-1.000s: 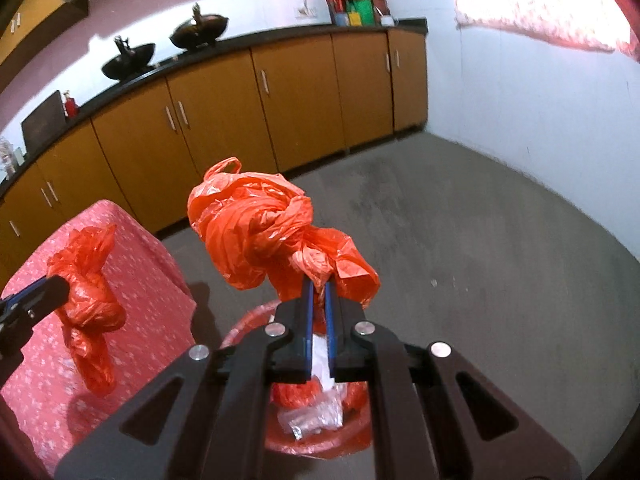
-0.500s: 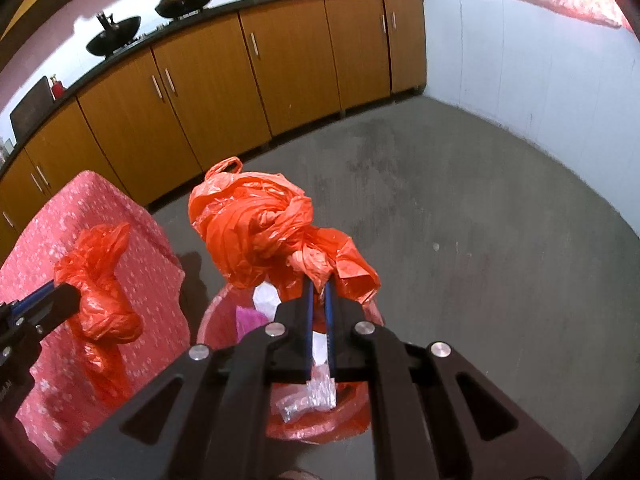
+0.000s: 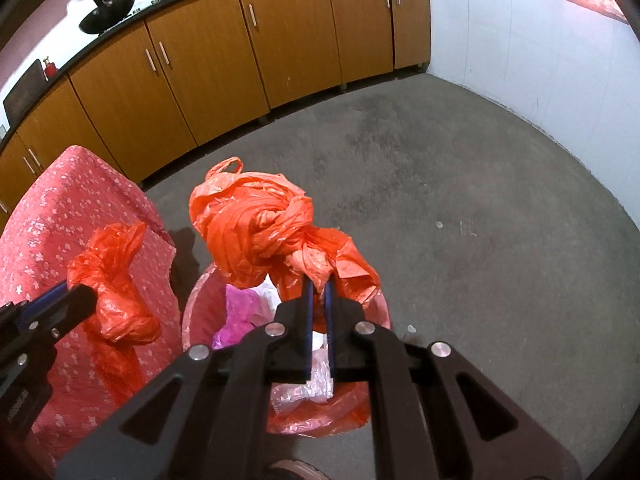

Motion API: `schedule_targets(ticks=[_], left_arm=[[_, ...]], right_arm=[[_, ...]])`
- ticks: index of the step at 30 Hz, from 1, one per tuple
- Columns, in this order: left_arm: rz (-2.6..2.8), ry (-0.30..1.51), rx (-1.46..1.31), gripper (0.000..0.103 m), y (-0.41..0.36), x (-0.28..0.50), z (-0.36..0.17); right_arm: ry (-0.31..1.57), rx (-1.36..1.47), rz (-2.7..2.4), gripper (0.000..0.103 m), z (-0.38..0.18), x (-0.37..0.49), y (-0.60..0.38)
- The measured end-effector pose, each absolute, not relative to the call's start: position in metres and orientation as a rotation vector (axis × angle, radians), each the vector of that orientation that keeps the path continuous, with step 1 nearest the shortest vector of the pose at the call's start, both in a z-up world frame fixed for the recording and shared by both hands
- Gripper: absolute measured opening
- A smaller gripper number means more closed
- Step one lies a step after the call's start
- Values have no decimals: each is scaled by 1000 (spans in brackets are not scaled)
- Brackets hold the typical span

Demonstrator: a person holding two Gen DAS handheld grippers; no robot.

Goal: Collect trash

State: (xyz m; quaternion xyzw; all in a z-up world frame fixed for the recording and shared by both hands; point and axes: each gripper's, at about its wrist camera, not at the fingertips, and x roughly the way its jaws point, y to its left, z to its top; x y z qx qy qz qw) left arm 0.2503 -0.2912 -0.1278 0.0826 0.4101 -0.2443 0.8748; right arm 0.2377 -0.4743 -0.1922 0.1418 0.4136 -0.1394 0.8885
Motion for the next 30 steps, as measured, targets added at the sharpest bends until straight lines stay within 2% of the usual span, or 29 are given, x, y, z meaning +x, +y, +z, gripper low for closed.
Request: schedule_targets(ticks=[4, 8, 11, 13, 30], left_arm=[[-508, 870, 176, 22, -298, 254, -131], [-506, 879, 162, 25, -301, 259, -135], [-501, 886, 146, 25, -300, 263, -138], [-496, 889, 136, 26, -296, 264, -140], [-462, 874, 93, 31, -276, 262, -133]], right_arm=[[873, 299, -280, 8, -197, 242, -473], [873, 293, -265, 13, -198, 252, -471], [869, 293, -255, 24, -197, 254, -470], [862, 297, -254, 27, -196, 254, -471], [847, 292, -297, 32, -189, 241, -476]])
